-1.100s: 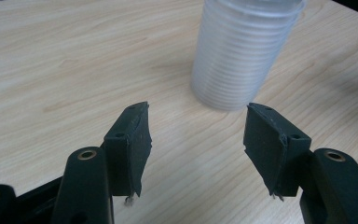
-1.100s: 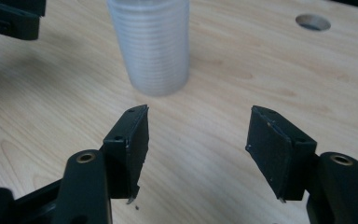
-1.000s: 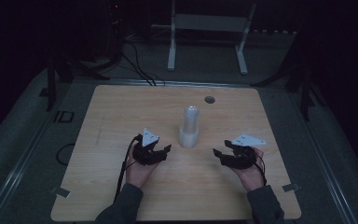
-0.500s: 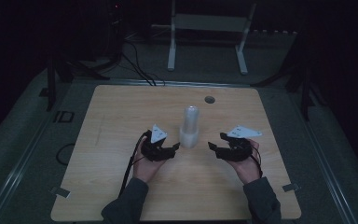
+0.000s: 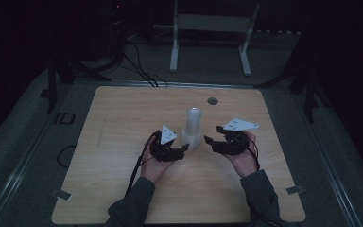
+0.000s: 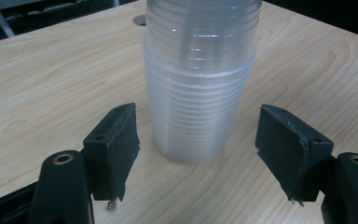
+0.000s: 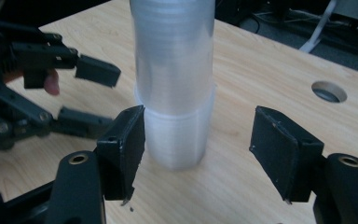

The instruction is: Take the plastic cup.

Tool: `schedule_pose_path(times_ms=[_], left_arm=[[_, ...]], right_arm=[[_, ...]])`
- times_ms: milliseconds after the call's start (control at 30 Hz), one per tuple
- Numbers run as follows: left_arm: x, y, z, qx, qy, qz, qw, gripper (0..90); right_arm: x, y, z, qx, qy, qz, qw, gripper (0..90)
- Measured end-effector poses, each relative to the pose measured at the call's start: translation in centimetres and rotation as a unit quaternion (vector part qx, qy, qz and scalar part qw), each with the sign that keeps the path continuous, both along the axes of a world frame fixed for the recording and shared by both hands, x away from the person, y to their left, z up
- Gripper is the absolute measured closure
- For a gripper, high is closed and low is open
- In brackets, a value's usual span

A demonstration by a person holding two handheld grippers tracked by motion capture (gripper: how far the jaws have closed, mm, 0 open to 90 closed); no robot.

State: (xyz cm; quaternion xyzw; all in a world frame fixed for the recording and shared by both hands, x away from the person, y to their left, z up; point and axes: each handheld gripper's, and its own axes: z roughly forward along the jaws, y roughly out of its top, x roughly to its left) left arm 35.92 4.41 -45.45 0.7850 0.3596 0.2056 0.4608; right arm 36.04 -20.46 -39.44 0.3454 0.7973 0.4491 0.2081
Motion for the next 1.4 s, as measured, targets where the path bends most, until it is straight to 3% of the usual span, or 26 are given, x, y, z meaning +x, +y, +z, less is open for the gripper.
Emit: schedule_pose_path(times_ms=[367,833,1133,1400], left_arm=[[1.0,-0.6,-0.5,-0.017,0.01,0.006,0.9998,29.2],[1.6,-1.1,-0.7,-0.027,-0.001,0.006,0.9996,25.2],[2.4,-2.1,-1.0,-0.038,0.0,0.002,0.9993,22.4],[2.8,-1.9,-1.1,-0.059,-0.002,0.004,0.9983,22.4]], right_arm=[[1.4,1.3,0.5,0.016,0.001,0.004,0.9999,33.8],[2.6,3.0,1.9,0.015,-0.008,0.011,0.9998,30.7],[3.0,3.7,2.0,0.017,-0.006,0.014,0.9997,29.7],[3.5,4.3,2.1,0.022,-0.007,0.011,0.9997,29.7]])
